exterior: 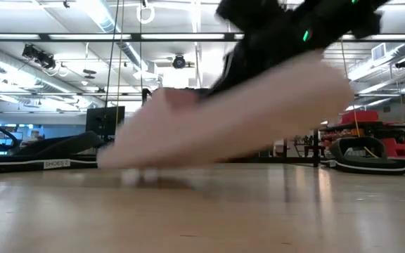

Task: Pick and place slides into the shelf
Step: Put the pink slide on the shelf

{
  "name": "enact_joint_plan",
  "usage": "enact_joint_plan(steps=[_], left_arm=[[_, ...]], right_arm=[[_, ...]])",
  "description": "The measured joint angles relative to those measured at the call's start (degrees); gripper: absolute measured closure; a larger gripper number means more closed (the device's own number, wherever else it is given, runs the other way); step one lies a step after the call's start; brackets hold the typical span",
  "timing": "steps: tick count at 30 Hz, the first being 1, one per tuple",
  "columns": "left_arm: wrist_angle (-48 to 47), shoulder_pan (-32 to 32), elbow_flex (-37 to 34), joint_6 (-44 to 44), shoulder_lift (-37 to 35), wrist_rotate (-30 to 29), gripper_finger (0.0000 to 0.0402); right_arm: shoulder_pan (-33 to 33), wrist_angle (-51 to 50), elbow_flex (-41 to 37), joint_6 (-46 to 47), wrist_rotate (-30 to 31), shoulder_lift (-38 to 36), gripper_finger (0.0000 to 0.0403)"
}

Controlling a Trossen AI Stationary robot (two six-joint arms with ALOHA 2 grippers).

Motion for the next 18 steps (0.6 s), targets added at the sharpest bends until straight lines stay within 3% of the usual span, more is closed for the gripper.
enact_joint_plan(steps=[9, 18], left_arm=[[0.0, -1.1, 0.0, -2.8, 0.0, 0.1, 0.0393], [0.3, -1.1, 0.0, -2.8, 0.0, 0.0, 0.0381]], right_arm=[[5.4, -19.0, 0.0, 6.2, 21.7, -18.1, 0.0394], [0.2, -38.0, 0.0, 11.0, 45.7, -37.4, 0.0395]])
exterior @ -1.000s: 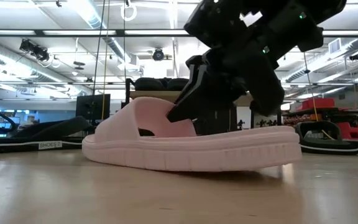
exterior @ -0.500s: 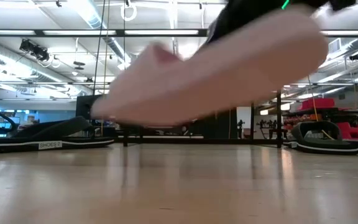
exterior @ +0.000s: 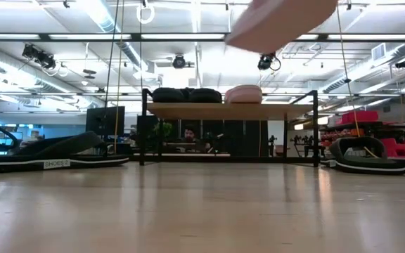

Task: Pick and place slides into the shelf
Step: Put the pink slide on the shelf

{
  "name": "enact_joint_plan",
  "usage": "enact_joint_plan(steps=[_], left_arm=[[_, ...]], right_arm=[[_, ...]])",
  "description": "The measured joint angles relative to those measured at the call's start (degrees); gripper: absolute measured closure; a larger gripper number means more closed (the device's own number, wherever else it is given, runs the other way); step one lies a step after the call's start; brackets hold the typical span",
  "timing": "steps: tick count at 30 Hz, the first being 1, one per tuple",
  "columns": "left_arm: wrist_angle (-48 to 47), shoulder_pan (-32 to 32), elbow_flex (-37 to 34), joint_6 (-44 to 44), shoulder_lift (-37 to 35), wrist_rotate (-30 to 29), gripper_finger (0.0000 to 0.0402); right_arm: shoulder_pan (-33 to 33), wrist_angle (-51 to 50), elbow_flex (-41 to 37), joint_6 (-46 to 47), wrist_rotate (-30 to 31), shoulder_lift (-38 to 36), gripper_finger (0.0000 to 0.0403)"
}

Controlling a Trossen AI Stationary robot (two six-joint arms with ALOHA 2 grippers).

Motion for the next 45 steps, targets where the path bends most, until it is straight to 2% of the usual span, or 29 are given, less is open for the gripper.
enact_joint_plan(steps=[3, 7, 13, 17, 21, 27, 36, 40, 45], left_arm=[[0.1, 0.0, 0.0, -0.3, 0.0, 0.0, 0.0380], [0.3, 0.0, 0.0, -0.3, 0.0, 0.0, 0.0388], [0.3, 0.2, 0.0, 0.3, 0.0, 0.0, 0.0394], [0.3, 0.4, 0.0, 3.0, 0.0, 0.0, 0.0384], [0.3, 1.1, 0.0, 6.0, 0.0, 0.0, 0.0378], [0.1, 2.9, 0.0, 9.1, 0.0, 0.0, 0.0391], [-1.4, 5.5, 0.0, 9.5, 0.0, 0.0, 0.0384], [-1.4, 6.5, 0.0, 9.5, 0.0, 0.0, 0.0378], [-1.4, 7.2, 0.0, 9.1, 0.0, 0.0, 0.0389]], right_arm=[[-5.1, -4.2, 0.0, 1.8, 3.7, -4.3, 0.0395], [-13.6, -7.1, 0.0, 2.2, 5.1, -7.2, 0.0395], [-26.7, -8.0, -1.5, 1.4, -0.6, -6.0, 0.0395], [-32.8, -8.0, -2.3, -1.0, -4.3, -3.8, 0.0395], [-35.6, -5.5, -2.3, -7.6, -7.1, -1.4, 0.0395], [-39.4, 0.3, -2.3, -15.1, -12.3, 2.1, 0.0395], [-46.7, 2.2, -2.3, -17.9, -17.9, 6.5, 0.0395], [-47.5, 4.6, -2.3, -20.7, -20.4, 6.5, 0.0393], [-47.6, 6.6, -2.3, -23.8, -23.5, 6.5, 0.0396]])
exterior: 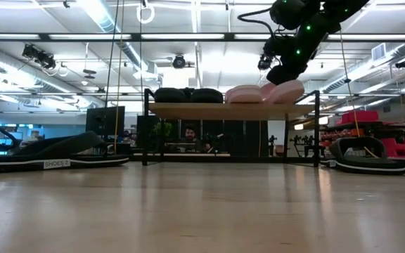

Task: Pick and place slides into the shelf
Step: Put the pink slide on the shelf

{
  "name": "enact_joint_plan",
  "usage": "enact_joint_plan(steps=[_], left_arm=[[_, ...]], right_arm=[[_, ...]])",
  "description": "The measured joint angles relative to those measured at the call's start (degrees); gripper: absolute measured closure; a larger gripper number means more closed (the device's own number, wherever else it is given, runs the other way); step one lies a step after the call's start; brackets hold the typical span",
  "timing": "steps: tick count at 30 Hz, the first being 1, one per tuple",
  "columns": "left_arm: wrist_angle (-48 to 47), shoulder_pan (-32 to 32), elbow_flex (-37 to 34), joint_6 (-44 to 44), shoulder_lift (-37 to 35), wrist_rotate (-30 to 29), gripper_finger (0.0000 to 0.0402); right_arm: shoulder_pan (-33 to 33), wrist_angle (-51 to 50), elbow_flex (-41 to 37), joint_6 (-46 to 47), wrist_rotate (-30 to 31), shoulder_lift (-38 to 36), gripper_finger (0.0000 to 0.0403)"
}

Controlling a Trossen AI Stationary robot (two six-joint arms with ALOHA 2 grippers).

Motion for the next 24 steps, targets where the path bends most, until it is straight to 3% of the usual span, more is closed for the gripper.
enact_joint_plan(steps=[6, 10, 14, 24], left_arm=[[0.0, 0.2, 0.0, -0.4, 0.0, 0.0, 0.0394], [0.0, 0.2, 0.0, -0.4, 0.0, 0.0, 0.0382], [0.0, 0.2, 0.0, -0.4, 0.0, 0.0, 0.0376], [0.0, 0.2, 0.0, -0.4, 0.0, 0.0, 0.0393]], right_arm=[[-1.2, 0.6, 0.0, 1.1, -3.4, 0.9, 0.0393], [-2.7, 0.5, 0.0, 0.6, -10.9, 0.8, 0.0390], [-3.5, 0.8, 0.0, 0.6, -13.8, 0.9, 0.0383], [-3.2, 0.1, 0.0, 1.4, -12.7, 0.6, 0.0295]])
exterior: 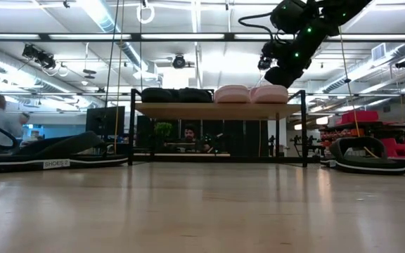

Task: Pick and place slides into the shelf
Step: Put the pink slide on the shelf, then put the left black slipper under the shelf

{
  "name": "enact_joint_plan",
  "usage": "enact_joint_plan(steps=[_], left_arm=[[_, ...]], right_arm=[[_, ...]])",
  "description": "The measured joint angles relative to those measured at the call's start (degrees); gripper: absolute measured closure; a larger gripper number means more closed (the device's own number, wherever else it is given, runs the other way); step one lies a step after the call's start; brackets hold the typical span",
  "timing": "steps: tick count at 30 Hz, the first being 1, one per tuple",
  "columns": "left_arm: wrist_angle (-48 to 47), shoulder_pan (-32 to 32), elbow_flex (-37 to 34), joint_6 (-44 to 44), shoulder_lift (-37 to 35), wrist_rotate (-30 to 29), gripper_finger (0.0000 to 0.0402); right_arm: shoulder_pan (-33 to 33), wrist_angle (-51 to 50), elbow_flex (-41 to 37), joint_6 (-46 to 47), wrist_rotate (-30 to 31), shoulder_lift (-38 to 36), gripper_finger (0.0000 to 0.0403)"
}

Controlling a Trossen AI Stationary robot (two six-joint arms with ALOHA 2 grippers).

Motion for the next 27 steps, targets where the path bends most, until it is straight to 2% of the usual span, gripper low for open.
enact_joint_plan(steps=[4, 7, 15, 19, 23, 25, 27], left_arm=[[0.0, 0.0, 0.0, 0.0, 0.0, 0.0, 0.0388], [0.0, 0.0, 0.0, 0.0, 0.0, 0.0, 0.0381], [-0.5, -0.1, 0.0, -3.2, 0.0, 0.0, 0.0386], [-6.1, -0.9, 0.0, -10.0, 0.0, 0.1, 0.0392], [-17.7, -2.7, 0.0, -16.4, 0.0, 0.2, 0.0392], [-24.6, -3.6, -0.1, -22.3, 0.0, 0.2, 0.0388], [-27.2, -4.6, -1.7, -28.5, 0.0, 0.1, 0.0384]], right_arm=[[1.2, -1.8, 0.0, 0.5, 4.0, -2.0, 0.0262], [2.7, -3.7, 0.0, 0.6, 4.5, -4.6, 0.0247], [9.1, -10.8, 0.0, 9.1, 3.8, -14.3, 0.0244], [14.0, -15.4, 0.0, 16.1, -4.2, -19.9, 0.0254], [20.0, -17.5, 0.0, 22.7, -15.5, -25.2, 0.0267], [23.7, -17.9, 0.0, 25.5, -21.0, -27.4, 0.0274], [27.8, -18.8, 0.0, 28.6, -25.6, -29.1, 0.0281]])
